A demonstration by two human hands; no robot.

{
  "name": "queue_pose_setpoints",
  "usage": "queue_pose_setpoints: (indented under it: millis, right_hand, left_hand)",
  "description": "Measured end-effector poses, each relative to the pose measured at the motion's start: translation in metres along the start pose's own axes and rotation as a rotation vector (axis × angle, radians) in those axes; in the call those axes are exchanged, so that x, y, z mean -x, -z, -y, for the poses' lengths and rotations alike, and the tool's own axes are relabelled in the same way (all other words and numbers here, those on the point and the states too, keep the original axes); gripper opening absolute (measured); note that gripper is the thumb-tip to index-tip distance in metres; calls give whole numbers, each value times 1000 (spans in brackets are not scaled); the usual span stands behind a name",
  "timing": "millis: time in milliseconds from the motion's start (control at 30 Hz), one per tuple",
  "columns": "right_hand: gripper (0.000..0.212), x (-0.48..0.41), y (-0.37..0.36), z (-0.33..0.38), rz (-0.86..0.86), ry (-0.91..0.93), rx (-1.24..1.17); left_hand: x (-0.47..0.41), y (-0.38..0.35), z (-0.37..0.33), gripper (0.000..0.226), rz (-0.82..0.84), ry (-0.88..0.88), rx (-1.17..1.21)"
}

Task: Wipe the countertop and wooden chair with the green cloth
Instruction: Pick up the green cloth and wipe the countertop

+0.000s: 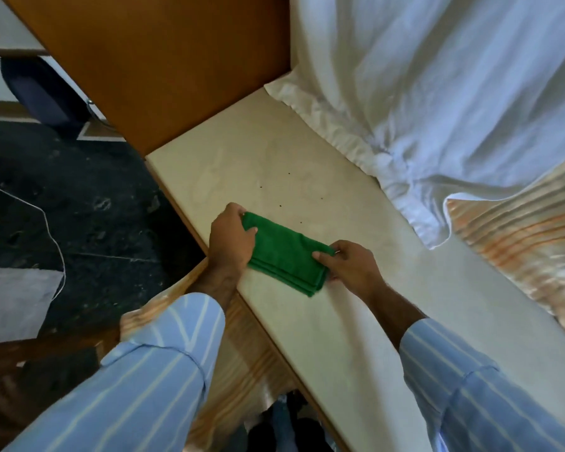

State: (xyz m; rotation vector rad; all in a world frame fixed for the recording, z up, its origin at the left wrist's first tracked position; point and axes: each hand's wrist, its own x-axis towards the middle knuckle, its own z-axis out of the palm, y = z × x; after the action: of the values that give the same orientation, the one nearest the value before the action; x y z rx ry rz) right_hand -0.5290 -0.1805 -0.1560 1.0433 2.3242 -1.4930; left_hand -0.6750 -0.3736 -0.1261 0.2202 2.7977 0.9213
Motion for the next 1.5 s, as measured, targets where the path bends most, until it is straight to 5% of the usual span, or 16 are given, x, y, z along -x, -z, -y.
queue_pose_setpoints:
  millis: [100,167,267,367,667,867,1000,1133,1333,1500]
  right_hand:
    - [40,-10,0,-9,-279,300,307]
    - [46,-30,6,-26,-394,418,490]
    - [63,-55,17,-50,-325,372,732]
    - [66,-58,20,-55,-329,375,829]
    - [65,-61,15,-58,-420,395,861]
    - [65,-61,16,-59,-446,406,865]
    - [65,-61,15,-58,-466,418,872]
    - [65,-62,15,-59,-469,406,868]
    - [65,-63,14,-61,-469,366,836]
    - [68,-62,14,-58,-499,289,802]
  left_hand:
    - [8,-27,-17,50,-33,-237,-206]
    - [29,-57,-24,72,31,-232,-236]
    - [53,-96,-15,100,75,-134,-328]
    - [38,-106,-2,99,52,-187,-414]
    - [-144,-113,-45,104,225,-306,-540]
    - [-128,-85,-11,103,239,-444,-594]
    - [-96,-54,43,102,178,-315,-613]
    - [-115,-69,18,100,128,-164,-586]
    - [-91,-103,-25,100,238,-556,-584]
    - [-78,-85,1,102,273,-644,-590]
